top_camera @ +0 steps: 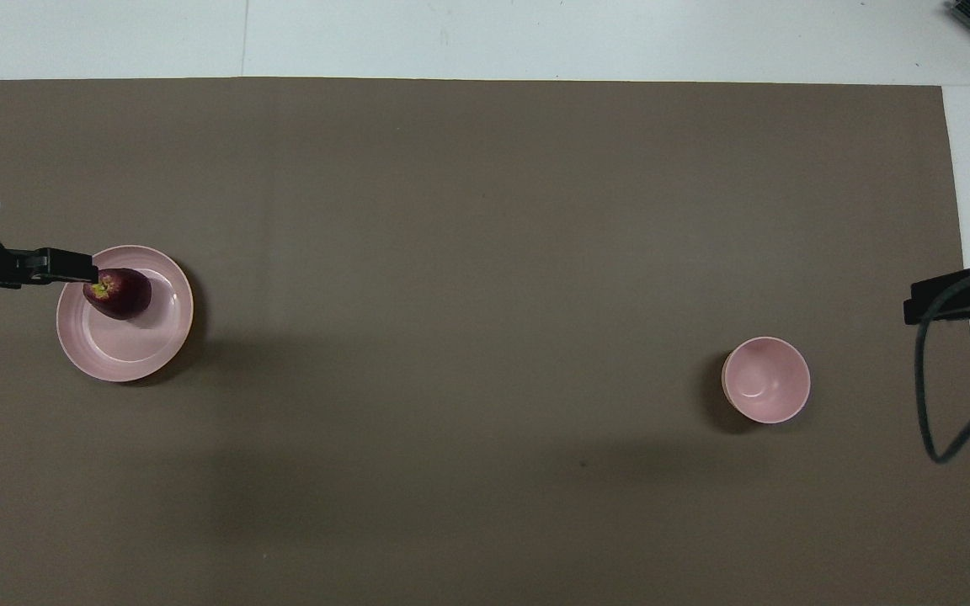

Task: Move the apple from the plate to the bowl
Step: 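Lower the left gripper onto the apple on the pink plate and grasp it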

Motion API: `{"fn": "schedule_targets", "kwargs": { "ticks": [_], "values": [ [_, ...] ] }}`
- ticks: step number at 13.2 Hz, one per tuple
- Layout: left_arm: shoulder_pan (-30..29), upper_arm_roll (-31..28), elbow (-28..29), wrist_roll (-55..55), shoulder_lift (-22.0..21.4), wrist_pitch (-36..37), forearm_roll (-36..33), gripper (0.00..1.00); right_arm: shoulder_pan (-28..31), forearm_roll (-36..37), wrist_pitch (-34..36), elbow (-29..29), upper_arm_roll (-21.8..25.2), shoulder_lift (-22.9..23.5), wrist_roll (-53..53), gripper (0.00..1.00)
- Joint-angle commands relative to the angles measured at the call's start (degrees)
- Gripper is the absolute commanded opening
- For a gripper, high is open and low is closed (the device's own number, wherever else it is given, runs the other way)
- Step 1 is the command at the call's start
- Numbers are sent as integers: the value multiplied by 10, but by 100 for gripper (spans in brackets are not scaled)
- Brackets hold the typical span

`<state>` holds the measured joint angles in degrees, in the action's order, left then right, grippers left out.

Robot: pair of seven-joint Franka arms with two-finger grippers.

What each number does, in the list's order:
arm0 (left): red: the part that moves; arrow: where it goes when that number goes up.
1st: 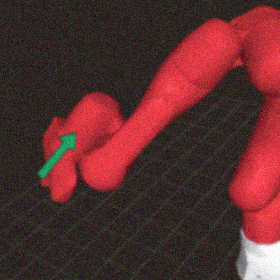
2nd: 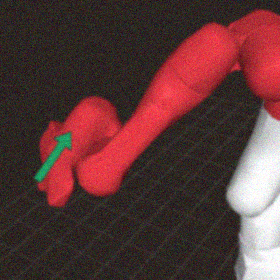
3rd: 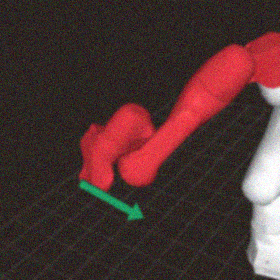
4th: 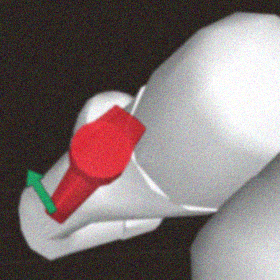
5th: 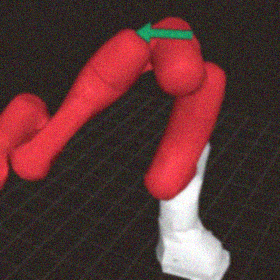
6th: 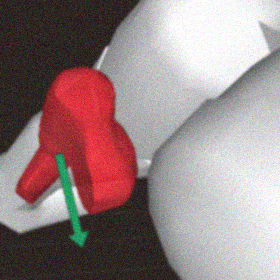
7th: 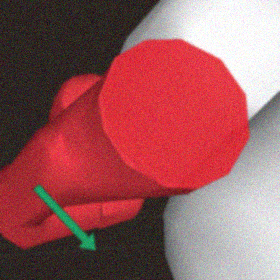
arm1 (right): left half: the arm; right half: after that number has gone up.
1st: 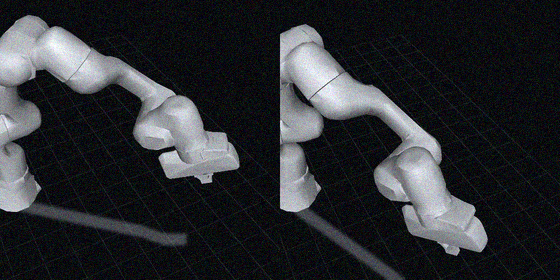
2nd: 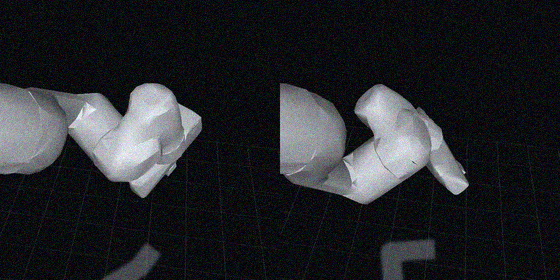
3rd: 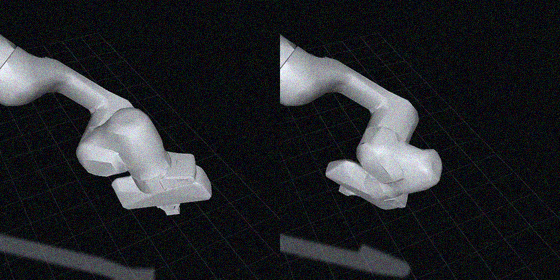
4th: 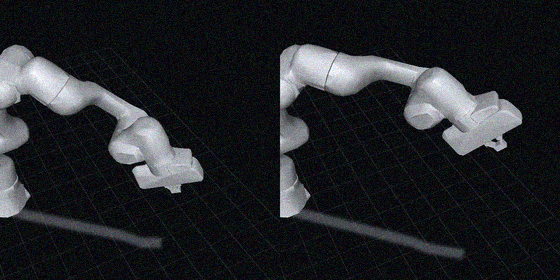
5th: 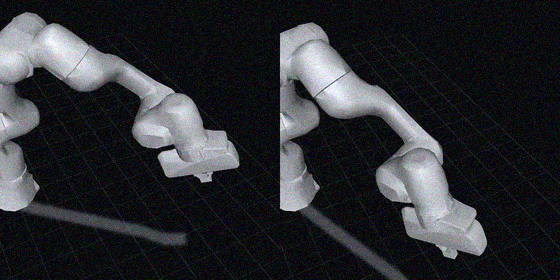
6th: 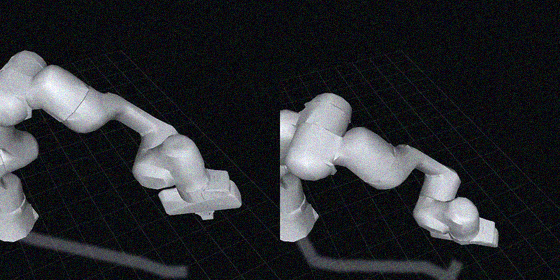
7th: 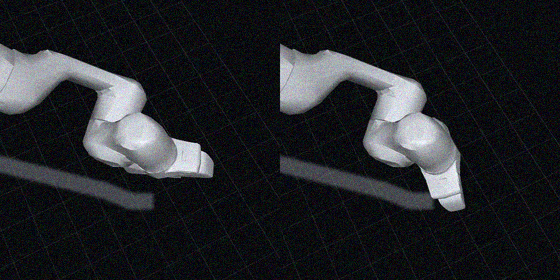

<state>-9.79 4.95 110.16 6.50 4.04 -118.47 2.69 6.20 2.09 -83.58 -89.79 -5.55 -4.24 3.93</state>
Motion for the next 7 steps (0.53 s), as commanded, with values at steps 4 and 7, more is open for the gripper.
{"fn": "schedule_targets", "kwargs": {
  "ticks": [4, 7],
  "values": [
    [-14, 1, 3, 36, 70, -82, 6, 100, -1, -13, -34, -51, 0, -22, -20, 100],
    [-17, 2, 13, 37, 90, -113, 6, 100, -17, -14, -89, -103, -1, -22, -19, 100]
  ]
}}
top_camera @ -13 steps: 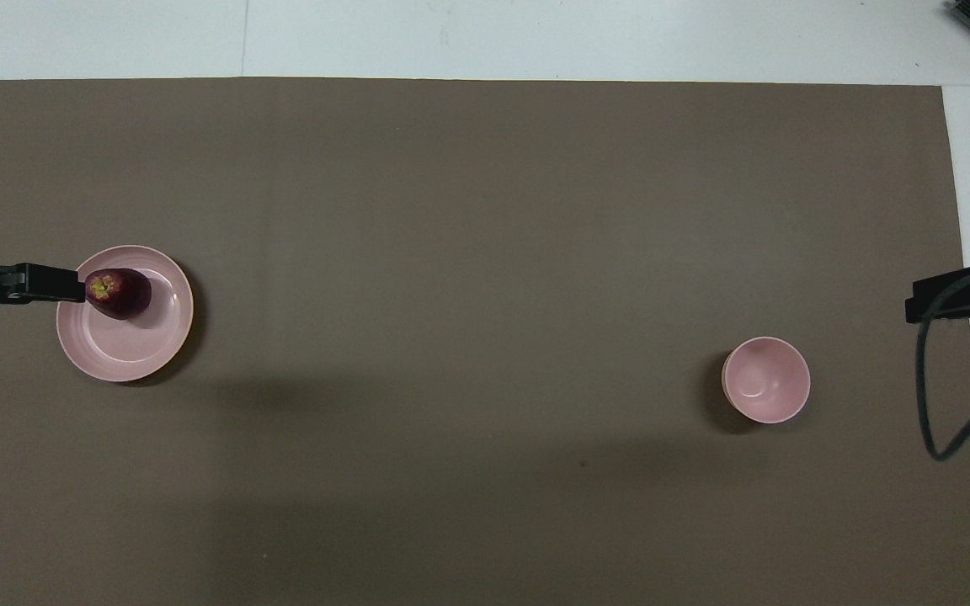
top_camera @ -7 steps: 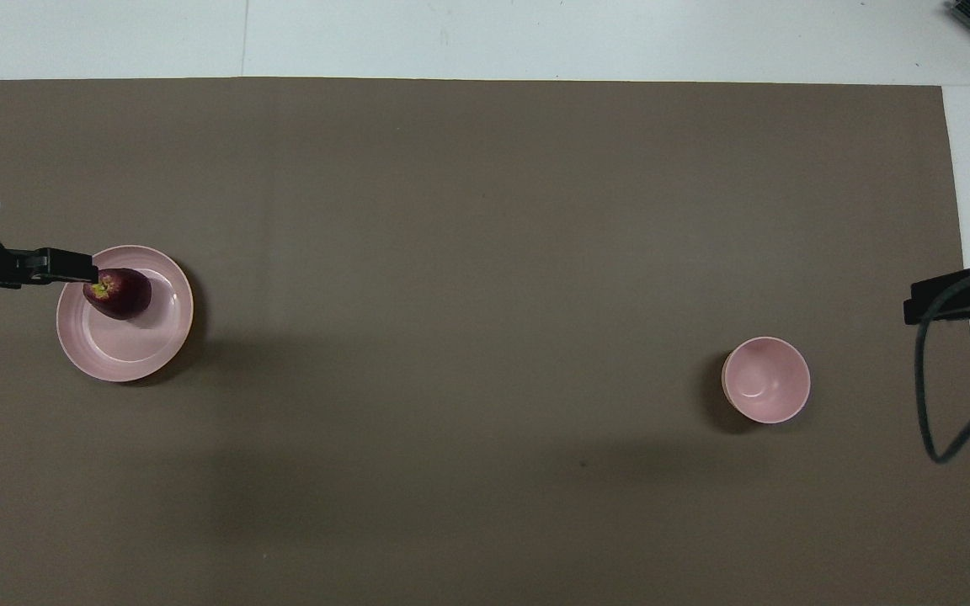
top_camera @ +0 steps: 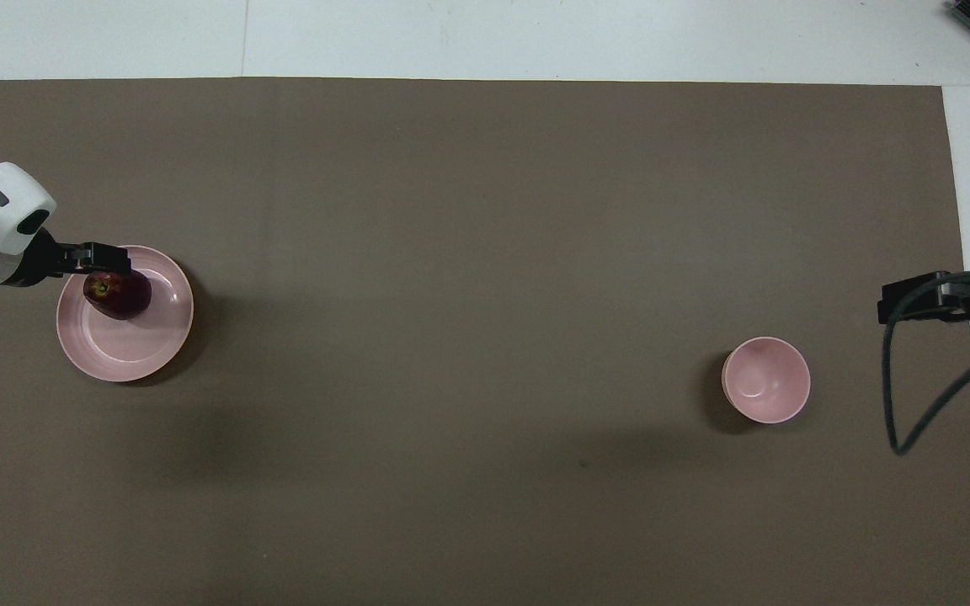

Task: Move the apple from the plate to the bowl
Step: 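Lower the left gripper onto the apple on the pink plate and grasp it, then lift the apple with the left gripper while the right gripper reaches toward it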

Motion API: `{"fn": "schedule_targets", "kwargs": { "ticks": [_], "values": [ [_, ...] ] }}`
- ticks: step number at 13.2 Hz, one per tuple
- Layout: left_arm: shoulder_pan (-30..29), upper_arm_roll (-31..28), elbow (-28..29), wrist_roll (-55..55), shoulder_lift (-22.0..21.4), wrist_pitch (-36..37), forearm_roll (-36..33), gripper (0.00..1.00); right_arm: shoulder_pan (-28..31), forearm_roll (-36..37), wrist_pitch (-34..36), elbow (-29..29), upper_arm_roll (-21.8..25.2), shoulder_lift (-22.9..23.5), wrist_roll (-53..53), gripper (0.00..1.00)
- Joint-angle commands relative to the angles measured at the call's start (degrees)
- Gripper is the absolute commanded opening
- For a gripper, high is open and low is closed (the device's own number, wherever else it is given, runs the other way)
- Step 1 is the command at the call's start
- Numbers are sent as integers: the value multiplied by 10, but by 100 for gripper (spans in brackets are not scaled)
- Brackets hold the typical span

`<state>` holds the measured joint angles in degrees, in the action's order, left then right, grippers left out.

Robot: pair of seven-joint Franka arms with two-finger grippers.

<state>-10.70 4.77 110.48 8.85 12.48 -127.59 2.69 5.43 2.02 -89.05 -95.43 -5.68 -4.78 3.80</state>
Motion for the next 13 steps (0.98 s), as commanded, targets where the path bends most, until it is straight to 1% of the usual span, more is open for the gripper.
{"fn": "schedule_targets", "kwargs": {
  "ticks": [1, 2, 4, 6, 9, 11, 12, 13],
  "values": [
    [-7, 4, 18, 13, 10, -27, 6, 100, -10, -13, -41, -62, 0, -16, -20, 100],
    [-6, 4, 21, 12, 15, -36, 6, 100, -14, -20, -53, -72, 0, -13, -20, 100],
    [-4, 4, 36, 12, 11, -52, 6, 100, -21, -60, -68, -101, 1, -10, -20, 100],
    [-1, 4, 50, 13, 15, -58, 6, 100, -24, -61, -79, -118, 0, -10, -20, 100],
    [-1, 4, 59, 13, 12, -63, 6, 100, -52, -62, -81, -135, 0, -15, 5, 100],
    [-1, 4, 62, 15, 15, -76, 6, 100, -76, -81, -100, -136, 1, -14, 37, 100],
    [-2, 3, 62, 44, 15, -78, 4, 36, -89, -82, -104, -136, 0, -11, 50, 100],
    [-8, 3, 62, 83, 15, -74, 4, 0, -112, -83, -104, -136, 0, -4, 60, 100]
  ]
}}
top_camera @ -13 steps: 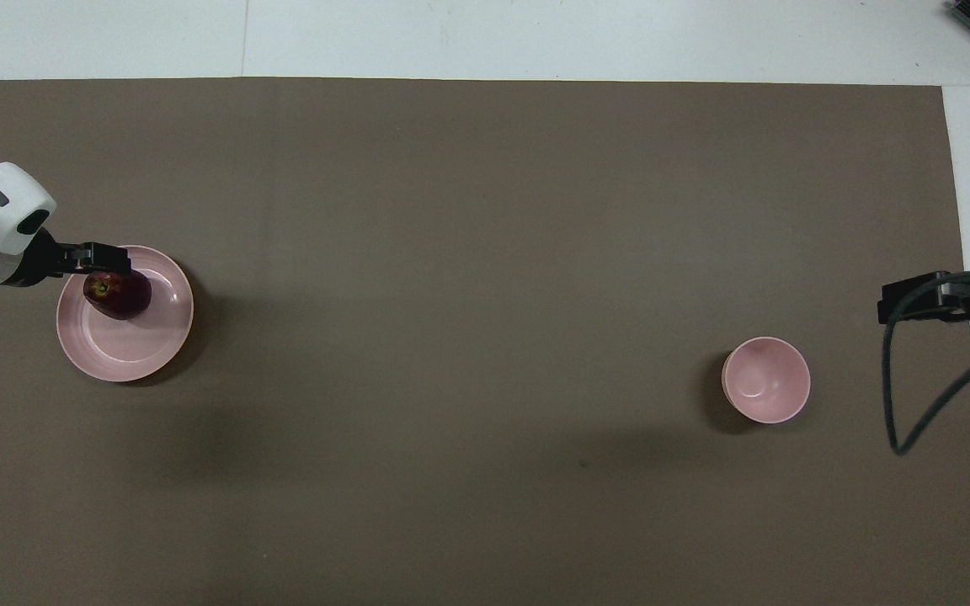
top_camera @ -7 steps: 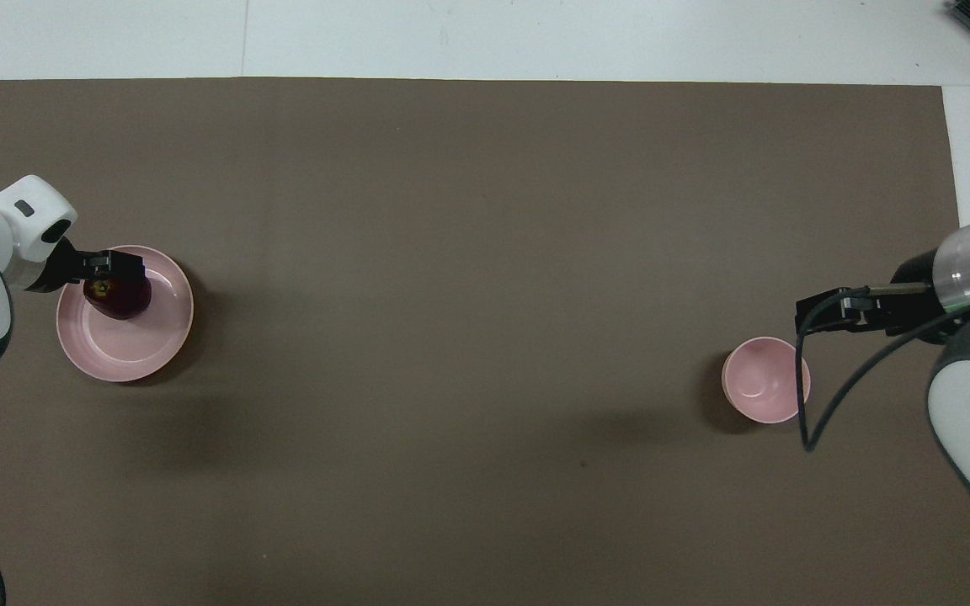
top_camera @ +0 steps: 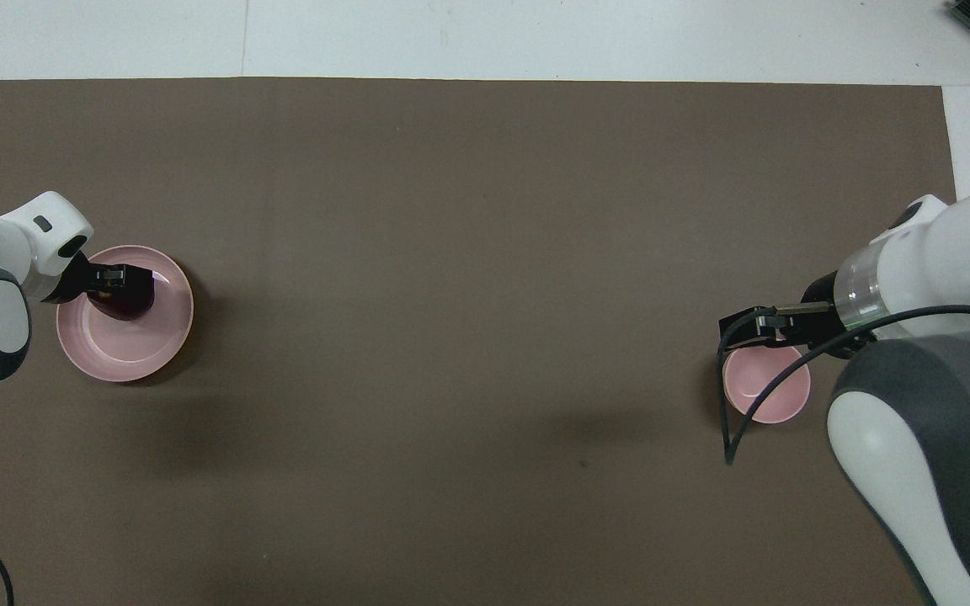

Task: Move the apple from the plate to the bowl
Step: 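Lift the apple with the left gripper while the right gripper reaches toward it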

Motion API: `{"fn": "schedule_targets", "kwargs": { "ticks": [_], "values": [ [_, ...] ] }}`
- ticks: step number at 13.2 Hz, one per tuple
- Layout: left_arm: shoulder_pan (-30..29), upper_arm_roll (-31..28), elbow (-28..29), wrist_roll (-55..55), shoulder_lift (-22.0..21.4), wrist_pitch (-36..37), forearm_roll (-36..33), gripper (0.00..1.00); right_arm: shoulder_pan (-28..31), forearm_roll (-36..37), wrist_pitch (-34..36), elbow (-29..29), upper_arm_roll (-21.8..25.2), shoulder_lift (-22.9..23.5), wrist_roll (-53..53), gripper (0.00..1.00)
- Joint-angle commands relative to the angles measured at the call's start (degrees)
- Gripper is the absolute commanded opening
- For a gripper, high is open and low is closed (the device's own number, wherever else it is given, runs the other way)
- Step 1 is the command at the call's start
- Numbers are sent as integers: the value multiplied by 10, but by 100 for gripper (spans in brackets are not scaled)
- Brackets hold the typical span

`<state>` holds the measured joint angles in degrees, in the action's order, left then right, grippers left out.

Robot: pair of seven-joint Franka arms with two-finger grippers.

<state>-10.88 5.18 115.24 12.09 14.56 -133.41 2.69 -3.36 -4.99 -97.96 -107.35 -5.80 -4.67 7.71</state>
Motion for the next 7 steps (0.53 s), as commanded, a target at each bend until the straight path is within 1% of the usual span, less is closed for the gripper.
{"fn": "schedule_targets", "kwargs": {
  "ticks": [1, 2, 4, 6, 7],
  "values": [
    [-8, -1, 13, 57, -6, -9, 4, 0, -40, -14, -20, -16, 1, 3, 33, 100],
    [-8, -1, 12, 57, -7, -4, 4, 0, -58, -17, -31, -15, 1, 12, 49, 100],
    [-6, 0, 3, 57, -4, -4, 5, 0, -90, -64, -64, -15, 1, 28, 114, 100],
    [-2, 2, -12, 50, -4, -3, 8, 0, -120, -97, -97, -11, 1, 48, 223, 100],
    [2, 4, -30, 49, -5, 10, 31, 0, -129, -120, -107, -9, 1, 59, 268, 100]
  ]
}}
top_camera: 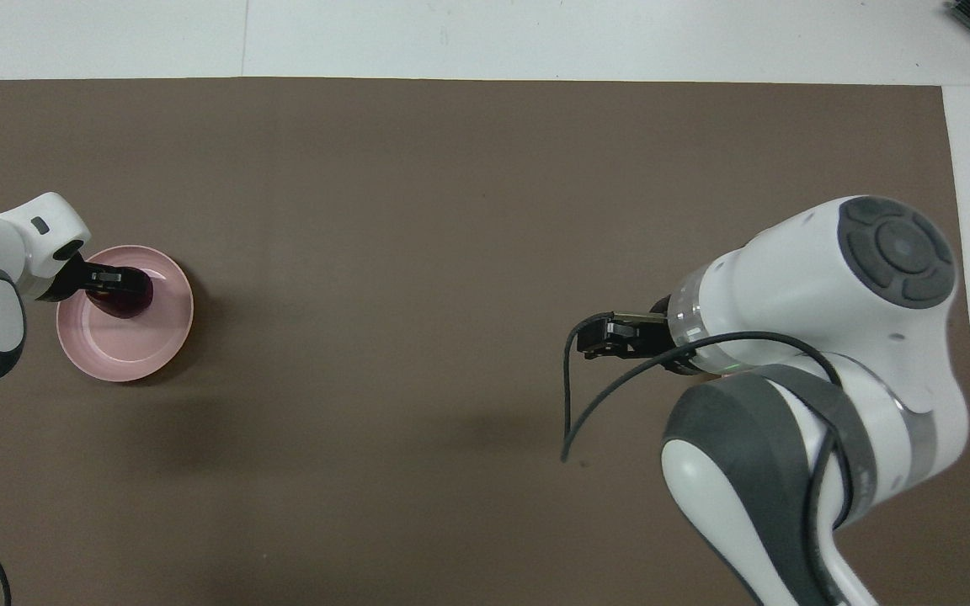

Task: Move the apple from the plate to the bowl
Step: 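Lift the apple with the left gripper while the right gripper reaches toward it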

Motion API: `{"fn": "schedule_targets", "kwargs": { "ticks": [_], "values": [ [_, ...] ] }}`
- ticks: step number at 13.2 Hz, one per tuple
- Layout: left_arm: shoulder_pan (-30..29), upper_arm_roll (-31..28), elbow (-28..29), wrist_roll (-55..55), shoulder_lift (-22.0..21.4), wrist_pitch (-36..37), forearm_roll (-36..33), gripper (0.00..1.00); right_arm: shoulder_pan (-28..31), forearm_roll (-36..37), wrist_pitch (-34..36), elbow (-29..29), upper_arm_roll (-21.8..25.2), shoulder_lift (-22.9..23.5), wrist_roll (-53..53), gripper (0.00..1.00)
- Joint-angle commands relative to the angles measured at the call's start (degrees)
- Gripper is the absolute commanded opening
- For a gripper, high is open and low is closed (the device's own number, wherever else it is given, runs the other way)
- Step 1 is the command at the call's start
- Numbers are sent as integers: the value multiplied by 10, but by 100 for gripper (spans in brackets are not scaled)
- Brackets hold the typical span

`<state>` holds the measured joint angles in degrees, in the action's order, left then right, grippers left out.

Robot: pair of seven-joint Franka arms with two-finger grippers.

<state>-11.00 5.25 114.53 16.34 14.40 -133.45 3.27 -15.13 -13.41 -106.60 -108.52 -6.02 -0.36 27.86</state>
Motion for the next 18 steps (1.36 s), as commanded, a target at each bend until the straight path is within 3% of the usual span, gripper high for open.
{"fn": "schedule_targets", "kwargs": {
  "ticks": [1, 4, 10, 16, 18],
  "values": [
    [7, 2, -47, 7, -3, 49, 58, 0, -14, -69, -30, 3, 3, 26, 94, 100],
    [5, 3, -101, -4, -27, 158, 114, 0, -15, -152, -48, 5, 3, 48, 147, 100],
    [8, 47, -103, -149, -86, 222, 181, 0, -56, -293, -143, 40, 3, 110, 335, 100],
    [8, 126, -103, -321, -129, 231, 234, 0, -80, -298, -201, 71, 3, 125, 512, 100],
    [8, 152, -104, -378, -142, 231, 256, 0, -87, -300, -207, 74, 3, 127, 523, 100]
  ]
}}
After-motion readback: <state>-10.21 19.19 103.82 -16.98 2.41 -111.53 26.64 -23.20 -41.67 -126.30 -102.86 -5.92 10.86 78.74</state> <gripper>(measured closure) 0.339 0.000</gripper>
